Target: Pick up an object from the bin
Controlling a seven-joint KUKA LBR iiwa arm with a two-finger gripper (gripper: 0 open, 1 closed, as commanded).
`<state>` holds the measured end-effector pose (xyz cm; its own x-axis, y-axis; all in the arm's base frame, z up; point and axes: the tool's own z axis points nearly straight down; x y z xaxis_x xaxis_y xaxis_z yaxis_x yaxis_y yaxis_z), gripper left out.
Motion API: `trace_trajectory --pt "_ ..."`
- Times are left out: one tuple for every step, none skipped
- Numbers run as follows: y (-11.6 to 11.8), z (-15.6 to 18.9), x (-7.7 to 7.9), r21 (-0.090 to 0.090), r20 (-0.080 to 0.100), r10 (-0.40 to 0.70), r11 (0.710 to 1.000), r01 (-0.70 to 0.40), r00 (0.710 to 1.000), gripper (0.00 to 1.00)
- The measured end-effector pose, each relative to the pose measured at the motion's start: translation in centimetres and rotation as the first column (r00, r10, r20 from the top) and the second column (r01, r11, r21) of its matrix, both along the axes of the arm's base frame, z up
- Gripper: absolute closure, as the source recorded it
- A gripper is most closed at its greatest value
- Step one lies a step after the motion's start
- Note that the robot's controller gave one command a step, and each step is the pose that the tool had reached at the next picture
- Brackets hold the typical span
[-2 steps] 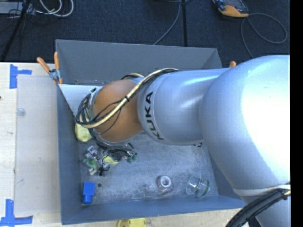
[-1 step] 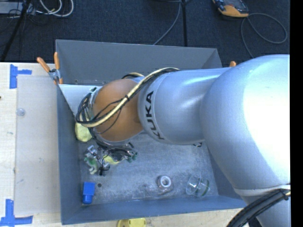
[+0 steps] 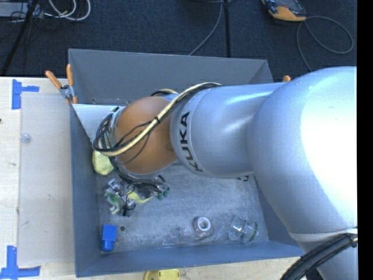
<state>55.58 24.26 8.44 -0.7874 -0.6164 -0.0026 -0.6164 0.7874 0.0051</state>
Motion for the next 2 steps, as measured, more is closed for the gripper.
trace_trajectory --pt "0.0 0.6 -0.1 -0.002 -0.005 -0.002 1.000 0.002 1.000 1.00" --pt "-0.1 2.8 -0.3 -0.004 -0.010 -0.001 1.000 0.001 1.000 1.00"
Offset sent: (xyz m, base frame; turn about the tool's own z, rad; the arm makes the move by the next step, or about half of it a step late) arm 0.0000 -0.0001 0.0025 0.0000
